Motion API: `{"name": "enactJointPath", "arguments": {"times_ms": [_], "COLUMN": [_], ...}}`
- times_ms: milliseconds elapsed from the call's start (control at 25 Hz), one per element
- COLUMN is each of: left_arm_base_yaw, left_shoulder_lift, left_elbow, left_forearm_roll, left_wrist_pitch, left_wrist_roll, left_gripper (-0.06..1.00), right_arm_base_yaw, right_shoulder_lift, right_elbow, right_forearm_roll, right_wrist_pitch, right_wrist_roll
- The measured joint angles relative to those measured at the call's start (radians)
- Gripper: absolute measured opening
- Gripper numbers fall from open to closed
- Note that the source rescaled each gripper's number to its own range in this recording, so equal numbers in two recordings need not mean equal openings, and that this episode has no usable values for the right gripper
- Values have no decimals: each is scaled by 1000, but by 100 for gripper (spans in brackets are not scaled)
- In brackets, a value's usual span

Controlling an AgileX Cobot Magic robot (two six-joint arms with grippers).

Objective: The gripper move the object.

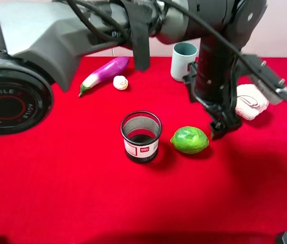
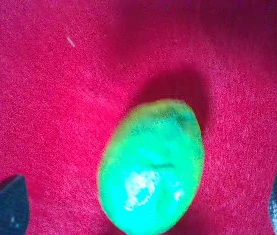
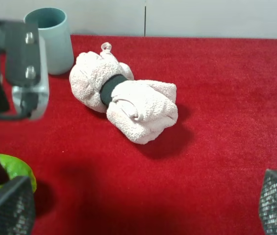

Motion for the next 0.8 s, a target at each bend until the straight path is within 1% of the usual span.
{"name": "enactJointPath", "arguments": {"times_ms": [200, 480, 640, 800], "left_arm_base_yaw": [0, -3, -3, -3], "left_shoulder_lift": [-27, -114, -174, -248], "left_elbow": [-18, -17, 28, 115], "left_forearm_roll": [7, 12, 30, 32], "left_wrist_pitch": [1, 2, 1, 1], "left_wrist_roll": [-41, -78, -119, -149], "left_gripper": [93, 93, 93, 93], "right_arm_base_yaw": [0, 0, 0, 0], "right_shoulder_lift": [0, 0, 0, 0], "right_elbow": [0, 0, 0, 0], "right_forearm_roll": [1, 1, 1, 1], "right_wrist_pitch": [0, 0, 0, 0], "right_wrist_roll": [0, 0, 0, 0]}}
